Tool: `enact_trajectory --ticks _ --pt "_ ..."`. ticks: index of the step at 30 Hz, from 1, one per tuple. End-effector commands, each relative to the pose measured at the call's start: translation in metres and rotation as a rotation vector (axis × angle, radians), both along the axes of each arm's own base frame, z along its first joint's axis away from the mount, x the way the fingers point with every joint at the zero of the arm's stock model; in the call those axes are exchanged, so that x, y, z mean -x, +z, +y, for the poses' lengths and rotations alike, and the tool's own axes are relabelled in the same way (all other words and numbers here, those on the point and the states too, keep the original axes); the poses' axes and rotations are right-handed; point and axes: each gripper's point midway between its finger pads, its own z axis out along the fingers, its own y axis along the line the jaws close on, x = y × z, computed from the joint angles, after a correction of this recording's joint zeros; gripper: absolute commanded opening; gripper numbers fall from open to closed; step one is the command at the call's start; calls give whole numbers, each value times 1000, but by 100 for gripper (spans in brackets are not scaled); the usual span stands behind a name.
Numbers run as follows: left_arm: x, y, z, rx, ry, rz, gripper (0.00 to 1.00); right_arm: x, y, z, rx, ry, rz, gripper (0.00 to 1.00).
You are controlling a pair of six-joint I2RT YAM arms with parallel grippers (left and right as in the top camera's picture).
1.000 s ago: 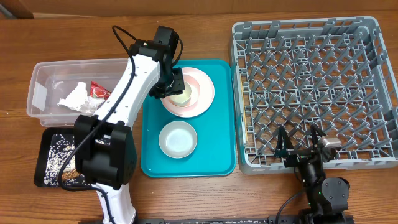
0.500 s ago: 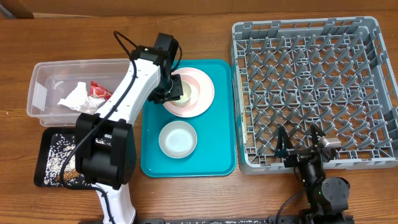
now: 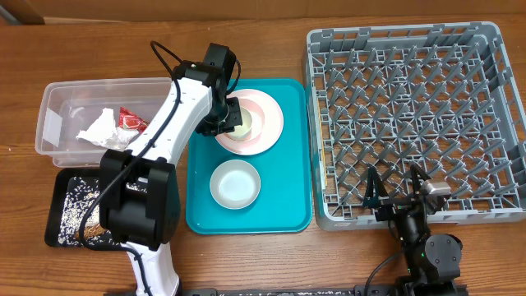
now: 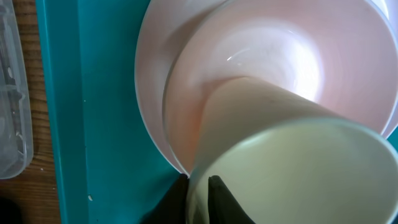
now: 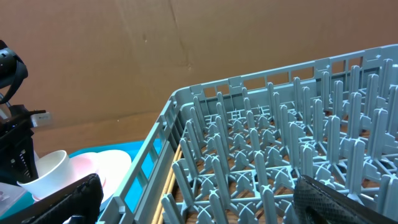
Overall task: Sort waste into correct bins and load items into the dishwasher
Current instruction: 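Grasp the white paper cup on the pink plate with the left gripper, then lift the paper cup up and carry it toward the dish rack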
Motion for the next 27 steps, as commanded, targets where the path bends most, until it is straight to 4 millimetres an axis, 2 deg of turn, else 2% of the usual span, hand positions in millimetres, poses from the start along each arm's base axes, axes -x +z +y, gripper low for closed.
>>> enact_trajectory --ticks 1,8,12,16,19,22,27 --pt "-6 0 4 -14 -7 -10 4 0 -2 -1 -1 -6 -3 100" --pt "-8 0 3 -11 -3 -16 4 0 -2 -1 -1 -6 -3 100" --pt "-14 11 3 -4 2 -34 4 0 -2 -1 -1 -6 -3 100" --pt "-30 35 3 15 13 -93 4 0 -2 -1 -1 -6 -3 100" --pt "-48 60 -3 100 -8 -154 4 0 -2 -1 -1 -6 -3 100" --pt "-61 85 -15 253 -47 -203 4 0 -2 -1 -1 -6 -3 100" --pt "-72 136 -32 660 -129 -267 4 0 -2 -1 -1 -6 -3 100"
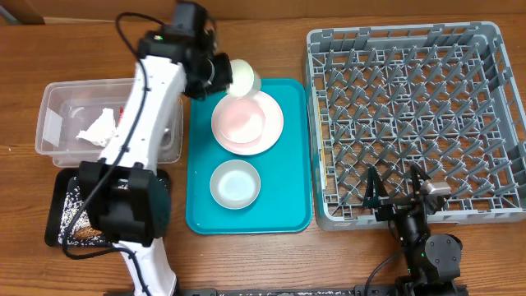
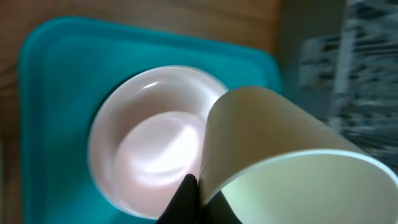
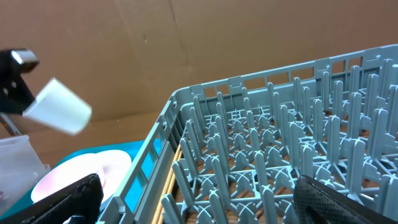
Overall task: Sort waste into correct bins and load items into the dishwasher
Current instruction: 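Lift the paper cup up and carry it toward the dish rack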
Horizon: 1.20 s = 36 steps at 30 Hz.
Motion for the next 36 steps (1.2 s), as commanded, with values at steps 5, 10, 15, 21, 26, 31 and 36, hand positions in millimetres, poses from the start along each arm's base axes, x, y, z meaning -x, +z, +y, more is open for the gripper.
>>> enact_trajectory --ticks 5,10,15,21,26,31,36 --pt "-11 96 6 644 -242 -209 4 0 -2 -1 -1 -6 -3 100" --pt "-24 105 48 650 -187 -287 4 0 -2 -1 -1 -5 -3 100" --pt "-29 113 50 654 -216 -346 4 0 -2 -1 -1 -6 -4 100" --pt "-44 127 52 619 -264 -480 4 0 -2 -1 -1 -5 -4 100" --pt "-52 137 57 601 -278 -552 4 0 -2 -1 -1 -5 -4 100" --pt "-55 142 58 613 -264 -559 4 -2 10 -16 -8 -95 -51 100" --pt "-56 142 58 617 -260 -554 4 -2 1 -16 -1 -92 -13 100"
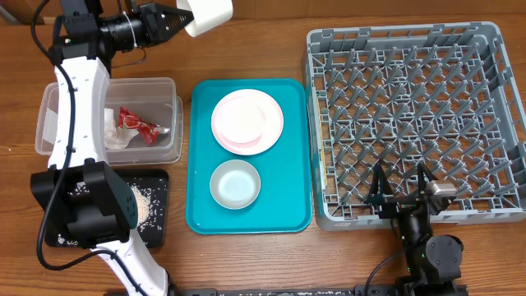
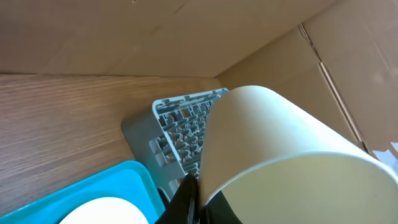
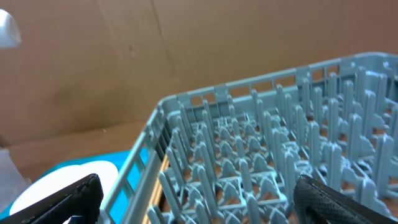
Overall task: Sort waste into correct bins and load items into the dishwasher
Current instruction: 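Lift the paper cup up and carry it toward the dish rack, then raise the right gripper and grasp the paper cup from the left gripper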
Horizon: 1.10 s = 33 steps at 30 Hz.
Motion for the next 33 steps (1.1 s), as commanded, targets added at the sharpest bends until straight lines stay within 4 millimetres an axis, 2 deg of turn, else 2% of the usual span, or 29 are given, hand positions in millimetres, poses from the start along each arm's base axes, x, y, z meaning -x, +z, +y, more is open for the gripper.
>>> enact_trajectory --ticks 1,5,7,14,17,23,26,28,33 --pt "-1 8 0 28 -13 4 4 -1 -3 -6 -1 -31 2 100" --pt "1 8 -1 38 -19 12 4 -1 -4 -4 -1 -20 6 100" --pt "0 8 -1 37 -18 11 4 -1 4 -1 -6 -5 -26 100" --pt "0 8 -1 35 -16 9 4 6 68 -10 -48 -52 -274 100" --pt "0 8 -1 35 -16 9 4 9 89 -15 -57 -76 -307 100" --pt "-3 6 1 31 8 26 4 6 151 -29 -35 -165 -336 100" --pt "-5 5 3 25 25 35 4 -10 188 -26 38 -174 -326 100" --pt "-5 5 3 33 28 48 4 -29 216 -20 49 -155 -316 100" --pt "-3 7 1 65 24 88 4 -96 269 19 81 26 -269 100"
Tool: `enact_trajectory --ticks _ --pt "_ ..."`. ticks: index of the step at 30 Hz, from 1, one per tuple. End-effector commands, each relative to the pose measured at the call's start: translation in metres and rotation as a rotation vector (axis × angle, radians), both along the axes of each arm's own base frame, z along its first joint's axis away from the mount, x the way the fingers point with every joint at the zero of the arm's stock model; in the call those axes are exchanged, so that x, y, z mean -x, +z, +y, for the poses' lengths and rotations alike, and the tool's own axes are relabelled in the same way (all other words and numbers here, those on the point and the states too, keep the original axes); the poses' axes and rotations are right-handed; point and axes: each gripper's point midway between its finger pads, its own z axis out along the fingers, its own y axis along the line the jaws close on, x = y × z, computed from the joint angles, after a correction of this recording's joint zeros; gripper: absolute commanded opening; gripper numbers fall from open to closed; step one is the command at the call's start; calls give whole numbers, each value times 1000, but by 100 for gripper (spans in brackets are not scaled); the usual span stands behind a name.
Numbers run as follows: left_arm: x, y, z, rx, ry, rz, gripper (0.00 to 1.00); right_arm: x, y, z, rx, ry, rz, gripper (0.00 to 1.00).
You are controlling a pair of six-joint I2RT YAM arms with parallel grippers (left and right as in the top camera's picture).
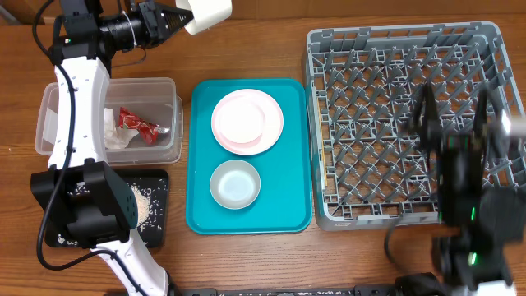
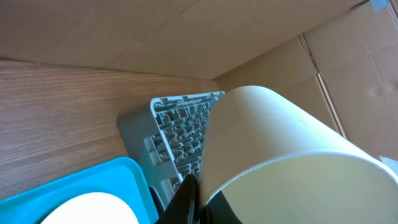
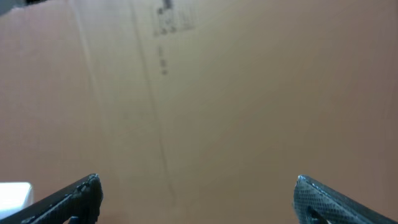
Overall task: Sort waste into correct bins and load items into the dishwasher
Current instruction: 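Raise the right gripper and grasp the paper cup from the left gripper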
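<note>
A white paper cup (image 1: 207, 12) hangs tilted high over the table's far edge, beyond the teal tray (image 1: 201, 210). My left gripper (image 1: 179, 18) is shut on its rim. In the left wrist view the cup (image 2: 280, 149) fills the right side, with the gripper (image 2: 198, 190) pinching its wall. On the tray lie a pink plate (image 1: 246, 122) and a small pale bowl (image 1: 235, 182). The grey dish rack (image 1: 370, 49) stands at the right. My right gripper (image 1: 452, 115) is raised above the rack, open and empty. Its wrist view shows only a cardboard wall between the open fingers (image 3: 323, 199).
A clear bin (image 1: 57, 111) at the left holds a red wrapper (image 1: 136, 123) and crumpled white paper (image 1: 115, 140). A black tray (image 1: 152, 210) with pale crumbs lies in front of the bin. A cardboard wall stands behind the table.
My right arm has risen from the rack's front edge to high over the rack, and its camera now faces the cardboard wall. The left gripper and the cup have barely shifted.
First my left gripper was shut on the cup, which stood on the pink dishes on the tray. Then it held the cup above the tray's far edge, later high at the back left, where it still is. The right gripper stayed open by the rack, then rose.
</note>
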Motion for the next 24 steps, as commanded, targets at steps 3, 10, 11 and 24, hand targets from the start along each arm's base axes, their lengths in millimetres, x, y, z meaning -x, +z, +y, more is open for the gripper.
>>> enact_trajectory --ticks 3,10,11,24 --pt "5 16 -6 77 -57 13 4 -72 41 63 104 301 73 100" --pt "28 49 -18 207 -240 -9 4 -136 45 109 122 532 251 100" --pt "31 51 -19 215 -257 -8 4 -141 41 110 119 538 276 100" --pt "48 57 -33 260 -367 16 4 -114 -16 172 66 1034 479 100"
